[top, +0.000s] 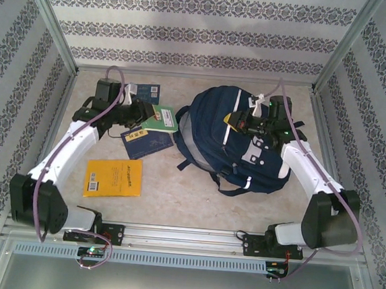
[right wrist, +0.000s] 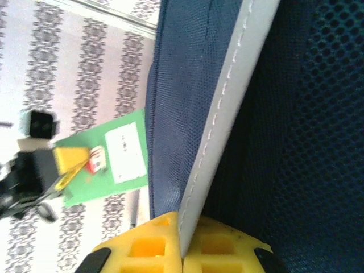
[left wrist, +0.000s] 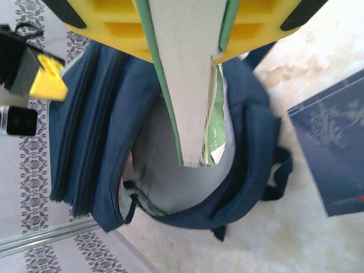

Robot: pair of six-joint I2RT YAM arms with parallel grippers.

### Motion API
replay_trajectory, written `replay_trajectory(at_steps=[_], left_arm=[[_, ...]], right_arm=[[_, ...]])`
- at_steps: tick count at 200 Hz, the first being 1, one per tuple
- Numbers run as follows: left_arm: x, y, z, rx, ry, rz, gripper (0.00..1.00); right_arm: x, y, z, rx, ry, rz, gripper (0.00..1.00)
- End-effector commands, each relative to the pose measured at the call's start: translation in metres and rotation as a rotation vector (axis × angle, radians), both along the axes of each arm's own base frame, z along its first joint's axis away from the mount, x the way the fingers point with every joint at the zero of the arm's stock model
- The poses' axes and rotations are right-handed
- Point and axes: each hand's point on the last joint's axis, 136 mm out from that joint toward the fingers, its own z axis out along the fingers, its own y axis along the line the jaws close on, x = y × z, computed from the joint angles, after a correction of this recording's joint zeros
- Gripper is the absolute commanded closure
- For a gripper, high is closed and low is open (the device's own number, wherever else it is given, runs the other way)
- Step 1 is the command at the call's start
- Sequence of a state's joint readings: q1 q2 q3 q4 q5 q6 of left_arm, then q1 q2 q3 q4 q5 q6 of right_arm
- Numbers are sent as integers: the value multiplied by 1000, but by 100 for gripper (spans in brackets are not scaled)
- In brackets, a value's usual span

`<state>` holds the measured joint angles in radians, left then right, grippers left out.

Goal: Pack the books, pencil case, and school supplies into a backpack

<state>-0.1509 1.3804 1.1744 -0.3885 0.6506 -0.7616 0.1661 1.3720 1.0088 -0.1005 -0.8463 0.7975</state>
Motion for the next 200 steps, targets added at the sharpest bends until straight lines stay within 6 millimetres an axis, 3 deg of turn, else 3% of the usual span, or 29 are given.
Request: replay_trajectory(at_steps=[1,37,100,154,200], left_arm=[[28,-16,14,-76,-56,-29,100],[47,-60,14,-231,-74,-151,100],[24,-123,47,-343,-124,-336,100],[11,-185,6,-374,-19,-440,100],[25,-235,-29,-465,31,-472,100]], right_arm=[[-19,11,75,128,-227,113,100],[-34,11,101,162,-269,141,100],[-38,7,113,193,-279,139,100],[-36,8,131,233,-298,151,100],[-35,9,138,247,-308,150,100]])
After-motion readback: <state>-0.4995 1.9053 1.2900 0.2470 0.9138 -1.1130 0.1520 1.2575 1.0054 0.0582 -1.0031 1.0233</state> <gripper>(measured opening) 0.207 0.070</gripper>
